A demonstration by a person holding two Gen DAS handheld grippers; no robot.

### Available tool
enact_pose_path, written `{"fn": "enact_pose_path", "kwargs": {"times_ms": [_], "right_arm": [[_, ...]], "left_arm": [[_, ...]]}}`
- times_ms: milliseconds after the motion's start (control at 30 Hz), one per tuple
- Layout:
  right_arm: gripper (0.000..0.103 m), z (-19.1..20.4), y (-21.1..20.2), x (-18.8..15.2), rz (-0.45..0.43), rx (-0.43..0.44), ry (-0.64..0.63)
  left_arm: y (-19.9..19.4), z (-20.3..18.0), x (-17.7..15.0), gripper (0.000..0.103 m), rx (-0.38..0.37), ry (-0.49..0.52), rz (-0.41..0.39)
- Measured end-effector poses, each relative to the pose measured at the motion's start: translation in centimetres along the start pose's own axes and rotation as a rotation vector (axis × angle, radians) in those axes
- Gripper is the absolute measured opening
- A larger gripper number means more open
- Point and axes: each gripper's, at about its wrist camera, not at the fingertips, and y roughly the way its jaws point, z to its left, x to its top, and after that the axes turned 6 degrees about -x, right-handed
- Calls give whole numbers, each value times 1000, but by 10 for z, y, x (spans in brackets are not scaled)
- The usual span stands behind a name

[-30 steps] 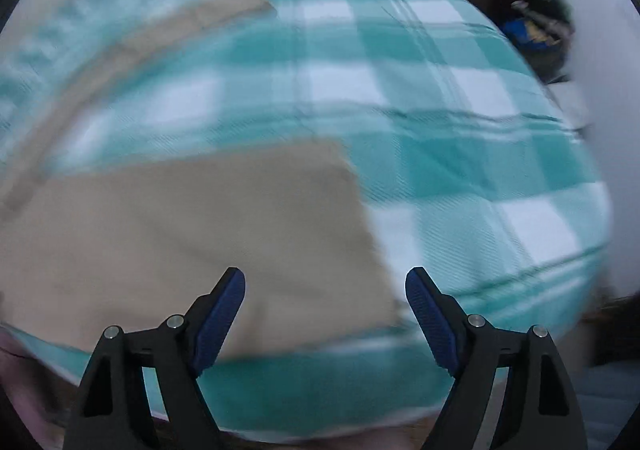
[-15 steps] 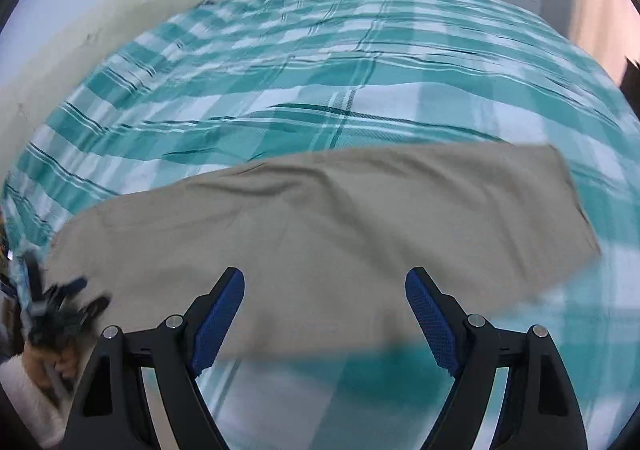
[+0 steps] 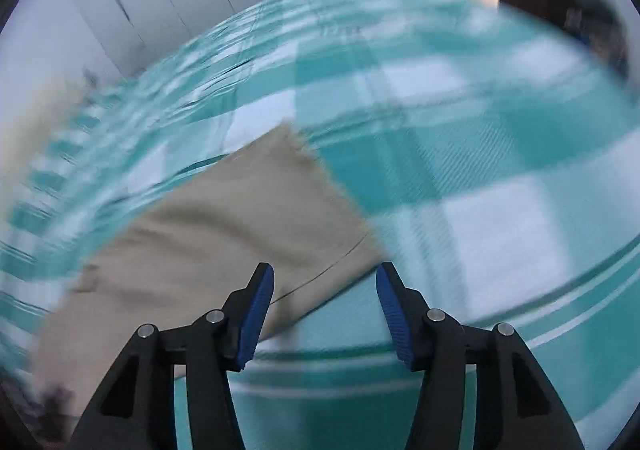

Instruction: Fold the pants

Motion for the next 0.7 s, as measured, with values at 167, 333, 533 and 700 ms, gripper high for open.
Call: {"fn": "enact_pose_path", "kwargs": {"times_ms": [167,333,533,700], "right_arm": [[8,-8,24,2,-24,43,204],[4,68,-30,5,-168,148,-59],[4,155,-181,-119,-224,301,-765],[6,42,-212,-189,-165,146,-582]], "left_arm": [[0,0,-1,102,6,4,-1],[2,-1,-1,102,12,5,1],[2,-2,0,102,23,11,6],[0,-5,5,102,61,8,44]]}}
